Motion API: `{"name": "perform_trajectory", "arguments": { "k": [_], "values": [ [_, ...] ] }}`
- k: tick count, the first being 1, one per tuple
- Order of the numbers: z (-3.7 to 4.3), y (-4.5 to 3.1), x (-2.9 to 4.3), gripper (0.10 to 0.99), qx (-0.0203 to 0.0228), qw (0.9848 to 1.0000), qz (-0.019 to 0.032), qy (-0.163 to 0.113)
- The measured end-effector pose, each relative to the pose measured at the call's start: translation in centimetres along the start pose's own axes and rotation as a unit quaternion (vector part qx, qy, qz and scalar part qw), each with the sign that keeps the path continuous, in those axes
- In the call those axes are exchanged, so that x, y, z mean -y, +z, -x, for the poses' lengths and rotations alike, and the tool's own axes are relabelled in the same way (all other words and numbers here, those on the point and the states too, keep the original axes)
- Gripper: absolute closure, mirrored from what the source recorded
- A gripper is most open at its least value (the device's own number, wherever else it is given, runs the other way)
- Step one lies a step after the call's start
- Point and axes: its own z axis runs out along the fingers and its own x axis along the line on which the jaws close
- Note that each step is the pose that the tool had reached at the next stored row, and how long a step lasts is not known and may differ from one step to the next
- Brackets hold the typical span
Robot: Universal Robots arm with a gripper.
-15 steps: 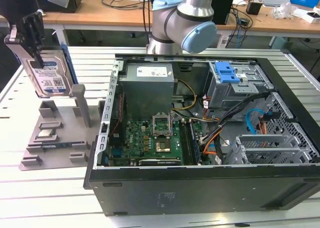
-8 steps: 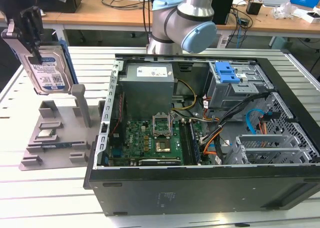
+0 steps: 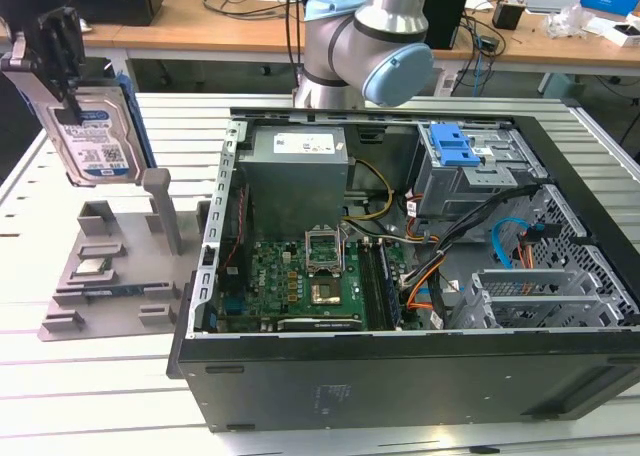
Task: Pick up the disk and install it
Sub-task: 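Pick up the disk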
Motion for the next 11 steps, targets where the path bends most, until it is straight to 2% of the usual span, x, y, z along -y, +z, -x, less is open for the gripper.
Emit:
{"name": "perform_trajectory", "arguments": {
  "k": [11],
  "values": [
    [0.04, -0.98, -0.04, 0.718, 0.0, 1.0, 0.0, 0.0]
  ]
}}
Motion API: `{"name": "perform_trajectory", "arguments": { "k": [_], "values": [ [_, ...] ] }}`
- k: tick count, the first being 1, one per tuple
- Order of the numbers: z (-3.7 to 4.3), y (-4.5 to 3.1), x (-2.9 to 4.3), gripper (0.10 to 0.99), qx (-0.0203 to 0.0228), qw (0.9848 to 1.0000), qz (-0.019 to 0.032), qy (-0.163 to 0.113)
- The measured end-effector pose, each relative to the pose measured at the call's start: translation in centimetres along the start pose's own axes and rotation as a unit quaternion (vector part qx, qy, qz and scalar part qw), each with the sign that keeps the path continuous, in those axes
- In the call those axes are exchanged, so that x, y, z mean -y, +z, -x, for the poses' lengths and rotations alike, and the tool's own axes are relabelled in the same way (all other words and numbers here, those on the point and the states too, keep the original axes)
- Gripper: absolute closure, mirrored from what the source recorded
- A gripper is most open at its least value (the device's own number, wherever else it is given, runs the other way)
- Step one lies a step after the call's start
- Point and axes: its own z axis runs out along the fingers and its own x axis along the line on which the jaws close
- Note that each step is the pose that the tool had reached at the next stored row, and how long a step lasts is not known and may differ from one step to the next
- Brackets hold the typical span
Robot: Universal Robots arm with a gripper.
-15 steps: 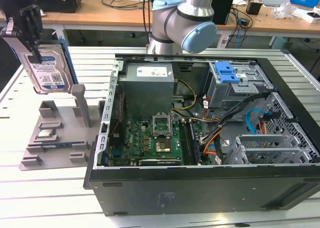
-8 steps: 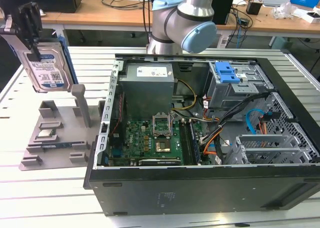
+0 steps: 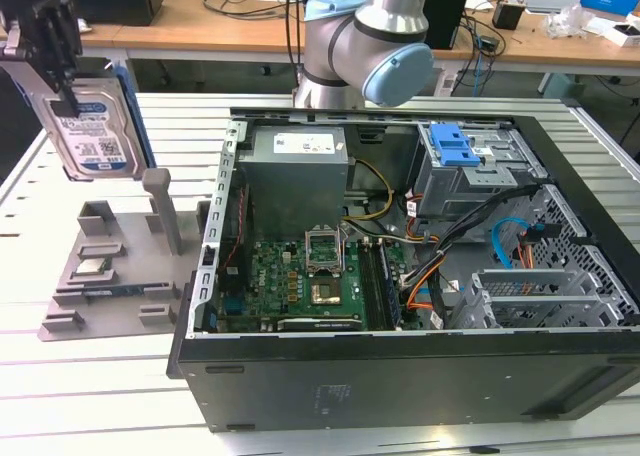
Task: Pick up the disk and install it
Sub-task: 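Pick up the disk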
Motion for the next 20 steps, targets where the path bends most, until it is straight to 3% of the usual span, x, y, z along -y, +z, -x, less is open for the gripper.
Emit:
{"name": "perform_trajectory", "arguments": {
  "k": [20],
  "values": [
    [0.1, -1.72, -0.07, 0.718, 0.0, 1.0, 0.0, 0.0]
  ]
}}
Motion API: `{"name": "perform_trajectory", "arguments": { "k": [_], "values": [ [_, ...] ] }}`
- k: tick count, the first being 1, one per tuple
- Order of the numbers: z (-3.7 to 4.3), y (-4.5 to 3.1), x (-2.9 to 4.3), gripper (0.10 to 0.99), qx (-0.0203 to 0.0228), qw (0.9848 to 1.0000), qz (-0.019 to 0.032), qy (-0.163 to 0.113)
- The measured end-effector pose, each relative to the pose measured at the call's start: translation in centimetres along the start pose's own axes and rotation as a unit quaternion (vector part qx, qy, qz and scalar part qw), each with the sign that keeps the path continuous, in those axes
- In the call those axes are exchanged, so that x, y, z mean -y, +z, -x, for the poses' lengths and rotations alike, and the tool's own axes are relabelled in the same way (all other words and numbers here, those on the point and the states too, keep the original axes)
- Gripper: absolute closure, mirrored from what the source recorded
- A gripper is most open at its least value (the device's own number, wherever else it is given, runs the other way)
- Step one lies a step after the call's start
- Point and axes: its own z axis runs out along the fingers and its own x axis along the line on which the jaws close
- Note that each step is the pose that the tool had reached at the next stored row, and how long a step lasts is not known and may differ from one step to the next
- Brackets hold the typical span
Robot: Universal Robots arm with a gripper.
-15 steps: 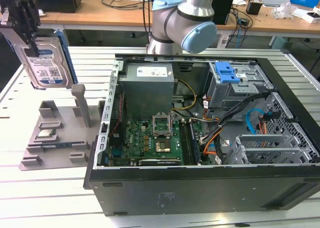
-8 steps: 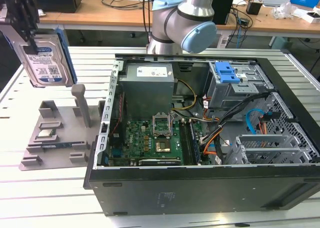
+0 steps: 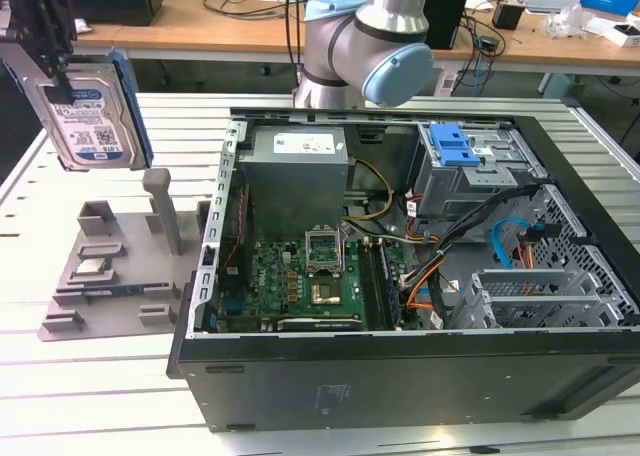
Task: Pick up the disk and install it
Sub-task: 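Pick up the disk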
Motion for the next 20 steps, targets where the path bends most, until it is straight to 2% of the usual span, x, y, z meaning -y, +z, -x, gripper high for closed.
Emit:
{"name": "perform_trajectory", "arguments": {
  "k": [3, 11, 20],
  "values": [
    [0.04, -0.37, -0.02, 0.718, 0.0, 1.0, 0.0, 0.0],
    [0.15, -1.91, -0.09, 0.718, 0.0, 1.0, 0.0, 0.0],
    [0.25, -3.14, -0.14, 0.718, 0.0, 1.0, 0.0, 0.0]
  ]
}}
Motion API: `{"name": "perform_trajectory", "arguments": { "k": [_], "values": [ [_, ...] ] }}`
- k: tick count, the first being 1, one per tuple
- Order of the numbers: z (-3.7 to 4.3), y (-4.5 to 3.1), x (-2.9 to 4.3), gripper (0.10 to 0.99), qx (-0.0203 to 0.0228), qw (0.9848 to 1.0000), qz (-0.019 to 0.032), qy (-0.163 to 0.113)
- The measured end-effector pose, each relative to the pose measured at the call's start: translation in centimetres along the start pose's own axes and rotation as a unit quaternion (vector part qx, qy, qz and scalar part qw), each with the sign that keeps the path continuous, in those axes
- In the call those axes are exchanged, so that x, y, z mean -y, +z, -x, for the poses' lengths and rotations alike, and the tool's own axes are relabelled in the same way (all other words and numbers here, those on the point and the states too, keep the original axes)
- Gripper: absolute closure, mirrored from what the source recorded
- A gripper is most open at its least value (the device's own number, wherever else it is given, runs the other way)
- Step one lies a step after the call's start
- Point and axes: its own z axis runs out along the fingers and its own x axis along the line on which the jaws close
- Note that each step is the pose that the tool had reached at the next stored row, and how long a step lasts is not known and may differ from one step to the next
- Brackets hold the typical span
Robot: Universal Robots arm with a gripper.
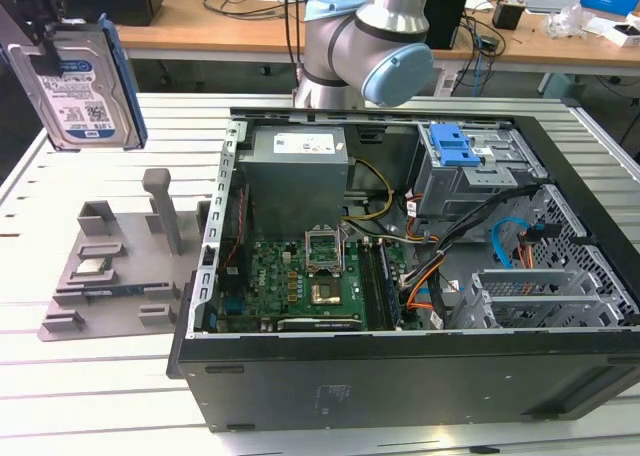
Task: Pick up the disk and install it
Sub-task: 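Pick up the disk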
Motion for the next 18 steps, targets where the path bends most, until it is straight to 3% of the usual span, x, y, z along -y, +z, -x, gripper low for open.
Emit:
{"name": "perform_trajectory", "arguments": {
  "k": [18],
  "values": [
    [0.12, -2.37, -0.11, 0.718, 0.0, 1.0, 0.0, 0.0]
  ]
}}
